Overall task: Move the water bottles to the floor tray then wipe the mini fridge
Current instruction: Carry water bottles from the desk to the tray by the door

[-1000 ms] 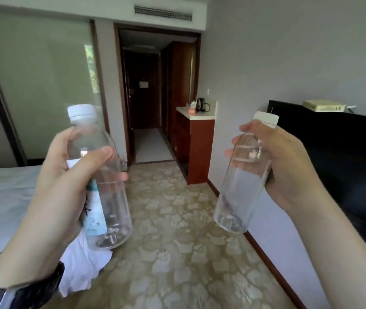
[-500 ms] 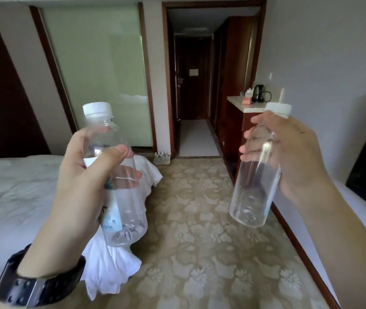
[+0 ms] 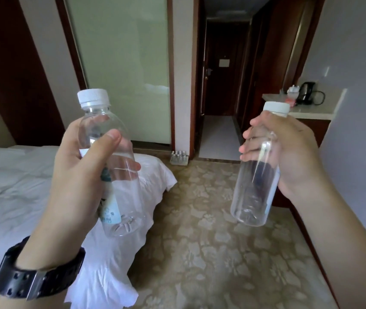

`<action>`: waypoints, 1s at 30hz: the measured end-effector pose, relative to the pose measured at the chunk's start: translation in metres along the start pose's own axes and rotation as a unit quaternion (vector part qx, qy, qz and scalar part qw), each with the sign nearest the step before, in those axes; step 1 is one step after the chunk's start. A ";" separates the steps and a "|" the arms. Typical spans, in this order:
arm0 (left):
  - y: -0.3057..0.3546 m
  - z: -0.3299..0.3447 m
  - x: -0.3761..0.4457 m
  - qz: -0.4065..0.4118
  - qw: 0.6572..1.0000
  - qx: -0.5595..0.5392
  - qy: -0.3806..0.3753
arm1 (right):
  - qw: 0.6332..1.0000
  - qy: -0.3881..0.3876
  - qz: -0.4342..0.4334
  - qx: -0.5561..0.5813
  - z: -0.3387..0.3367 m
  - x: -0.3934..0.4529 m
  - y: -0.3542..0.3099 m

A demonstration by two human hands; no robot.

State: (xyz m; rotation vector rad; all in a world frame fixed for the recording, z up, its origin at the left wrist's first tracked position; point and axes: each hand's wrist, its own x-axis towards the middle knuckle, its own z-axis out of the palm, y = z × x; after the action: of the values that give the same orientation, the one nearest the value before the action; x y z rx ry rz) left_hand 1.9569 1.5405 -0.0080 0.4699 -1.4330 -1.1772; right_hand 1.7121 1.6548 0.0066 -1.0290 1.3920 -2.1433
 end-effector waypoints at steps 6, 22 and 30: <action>-0.104 0.032 0.138 0.000 1.000 -0.031 -0.001 | 1.000 -0.011 0.005 -0.024 0.026 0.155 0.076; -0.308 0.148 0.438 -0.090 0.993 -0.058 -0.045 | 0.999 -0.020 0.035 -0.010 0.033 0.494 0.219; -0.411 0.228 0.597 -0.110 0.994 -0.009 -0.023 | 0.995 -0.052 0.066 0.048 0.019 0.688 0.293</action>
State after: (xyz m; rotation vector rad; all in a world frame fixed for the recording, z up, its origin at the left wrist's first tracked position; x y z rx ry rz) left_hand 1.4608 0.9652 -0.0164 0.6044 -1.4358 -1.3827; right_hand 1.2536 1.0637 0.0024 -0.9704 1.2601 -2.0100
